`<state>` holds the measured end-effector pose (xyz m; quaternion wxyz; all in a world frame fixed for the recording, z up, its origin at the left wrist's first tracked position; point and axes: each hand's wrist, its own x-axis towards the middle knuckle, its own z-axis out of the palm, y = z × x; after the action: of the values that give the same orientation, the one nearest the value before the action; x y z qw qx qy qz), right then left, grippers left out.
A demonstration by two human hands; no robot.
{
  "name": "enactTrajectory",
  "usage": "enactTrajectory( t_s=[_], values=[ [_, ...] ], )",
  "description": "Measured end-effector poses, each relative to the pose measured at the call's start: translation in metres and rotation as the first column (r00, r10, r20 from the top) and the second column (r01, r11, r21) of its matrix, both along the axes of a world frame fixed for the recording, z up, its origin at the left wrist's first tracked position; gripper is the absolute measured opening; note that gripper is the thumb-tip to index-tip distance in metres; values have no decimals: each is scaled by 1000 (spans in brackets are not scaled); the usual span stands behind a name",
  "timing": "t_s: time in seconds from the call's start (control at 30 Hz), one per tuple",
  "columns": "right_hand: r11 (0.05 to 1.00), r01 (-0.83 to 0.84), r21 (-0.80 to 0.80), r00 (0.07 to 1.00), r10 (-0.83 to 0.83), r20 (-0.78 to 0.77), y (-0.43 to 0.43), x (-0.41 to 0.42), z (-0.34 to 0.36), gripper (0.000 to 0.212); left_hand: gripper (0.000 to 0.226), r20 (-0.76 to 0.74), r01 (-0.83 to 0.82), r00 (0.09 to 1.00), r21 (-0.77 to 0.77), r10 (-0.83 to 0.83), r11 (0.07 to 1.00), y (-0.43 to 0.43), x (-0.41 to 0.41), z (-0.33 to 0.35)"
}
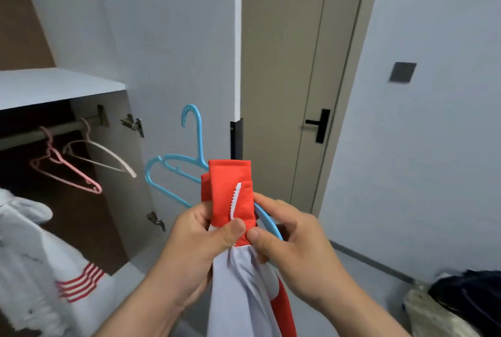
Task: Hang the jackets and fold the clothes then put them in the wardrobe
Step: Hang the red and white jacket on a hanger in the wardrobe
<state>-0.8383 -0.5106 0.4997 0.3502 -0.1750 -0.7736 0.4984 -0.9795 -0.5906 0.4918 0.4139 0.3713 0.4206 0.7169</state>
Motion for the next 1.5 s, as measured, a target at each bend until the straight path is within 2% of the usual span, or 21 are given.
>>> enactTrajectory(
  t_s=[0.07, 0.2, 0.5, 0.7, 0.9, 1.07, 1.1, 1.17, 1.23, 1.33, 1.37, 1.43, 1.5],
  values=[
    [997, 70, -37, 997, -70, -9, 1, 25, 3, 58, 66, -7, 71, 997, 14, -71, 997, 14, 20, 3],
    [969, 246, -3, 969, -246, -16, 3, 76, 11, 63, 57, -76, 231, 970, 20, -229, 973, 43, 59, 10],
    [839, 521, -158, 842, -536, -67, -16, 162, 18, 51, 67, -194, 592, 793, 18, -578, 806, 91, 136, 19],
    [686, 672, -278, 681, -720, -132, -43, 180, 4, 53, 66, -186, 772, 616, -48, -765, 634, 108, 175, 5],
    [501, 801, -329, 489, -863, -123, -76, 207, -23, 48, 35, -127, 903, 403, -105, -906, 416, 105, 219, -12],
    [241, 893, -380, 209, -970, -125, -103, 250, -40, 39, 20, -87, 960, 211, -170, -974, 224, 92, 274, -17],
    [185, 903, -389, 145, -981, -130, -110, 264, -43, 35, 17, -97, 957, 204, -191, -974, 220, 91, 288, -18],
    [77, 914, -399, 27, -991, -129, -125, 294, -45, 30, 27, -160, 938, 233, -225, -959, 265, 94, 320, -22],
    [-30, 916, -401, -87, -988, -124, -142, 328, -45, 37, 36, -179, 918, 278, -238, -944, 316, 101, 356, -25],
    [-177, 889, -422, -245, -963, -112, -166, 385, -48, 50, 23, -132, 887, 386, -220, -913, 407, 112, 409, -28],
    [-214, 882, -420, -287, -950, -119, -176, 409, -49, 51, 18, -116, 889, 394, -204, -912, 410, 112, 431, -27],
    [-261, 868, -423, -339, -933, -120, -186, 439, -49, 52, 50, -163, 904, 367, -168, -916, 392, 118, 448, -28],
    [-287, 862, -418, -369, -920, -129, -197, 470, -48, 54, 68, -316, 895, 352, -162, -881, 415, 115, 478, -33]
  ],
)
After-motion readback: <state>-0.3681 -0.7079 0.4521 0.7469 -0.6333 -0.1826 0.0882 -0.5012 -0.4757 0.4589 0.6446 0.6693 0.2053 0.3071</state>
